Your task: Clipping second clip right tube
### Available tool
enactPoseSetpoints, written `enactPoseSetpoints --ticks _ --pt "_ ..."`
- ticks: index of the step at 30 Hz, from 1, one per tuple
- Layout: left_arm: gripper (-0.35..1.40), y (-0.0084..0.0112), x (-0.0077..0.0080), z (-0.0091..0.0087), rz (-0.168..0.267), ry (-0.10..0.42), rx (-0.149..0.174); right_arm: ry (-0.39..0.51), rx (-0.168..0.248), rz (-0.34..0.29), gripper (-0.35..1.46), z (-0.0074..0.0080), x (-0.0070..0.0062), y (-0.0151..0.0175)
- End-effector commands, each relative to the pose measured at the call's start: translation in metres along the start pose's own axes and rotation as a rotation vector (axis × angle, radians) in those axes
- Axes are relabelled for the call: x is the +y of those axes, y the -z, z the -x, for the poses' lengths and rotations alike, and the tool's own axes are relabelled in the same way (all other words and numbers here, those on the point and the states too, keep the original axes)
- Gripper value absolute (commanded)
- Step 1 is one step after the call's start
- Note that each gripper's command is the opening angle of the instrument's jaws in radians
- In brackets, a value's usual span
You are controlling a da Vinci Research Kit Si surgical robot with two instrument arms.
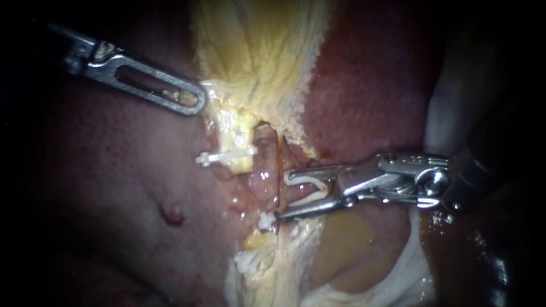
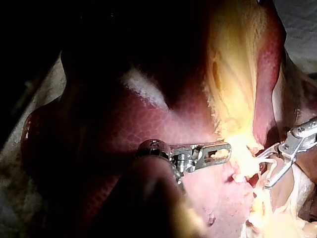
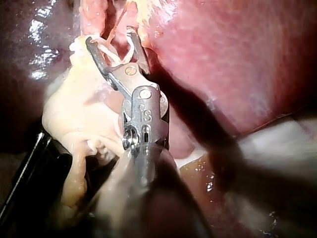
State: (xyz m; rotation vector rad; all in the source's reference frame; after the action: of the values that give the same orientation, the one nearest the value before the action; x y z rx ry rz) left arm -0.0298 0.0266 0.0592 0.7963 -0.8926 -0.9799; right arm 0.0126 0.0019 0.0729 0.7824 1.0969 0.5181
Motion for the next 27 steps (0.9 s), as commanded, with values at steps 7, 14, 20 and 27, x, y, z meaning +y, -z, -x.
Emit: enactPoseSetpoints --ticks 7,14,20,27 --pt "-0.35 0.0000 0.0000 0.0000 0.000 0.000 0.000 -0.007 0.001 -0.007 0.49 -0.0001 0.0002 -0.0010" --pt "-0.35 0.0000 0.0000 0.0000 0.000 0.000 0.000 -0.006 0.006 -0.019 0.49 -0.0003 0.0004 -0.0020" --pt "-0.35 0.0000 0.0000 0.0000 0.000 0.000 0.000 -0.010 0.010 -0.024 0.49 -0.0004 0.0005 -0.0024" --pt "-0.35 0.0000 0.0000 0.0000 0.000 0.000 0.000 -0.014 0.017 -0.030 0.49 -0.0006 0.0006 -0.0029"
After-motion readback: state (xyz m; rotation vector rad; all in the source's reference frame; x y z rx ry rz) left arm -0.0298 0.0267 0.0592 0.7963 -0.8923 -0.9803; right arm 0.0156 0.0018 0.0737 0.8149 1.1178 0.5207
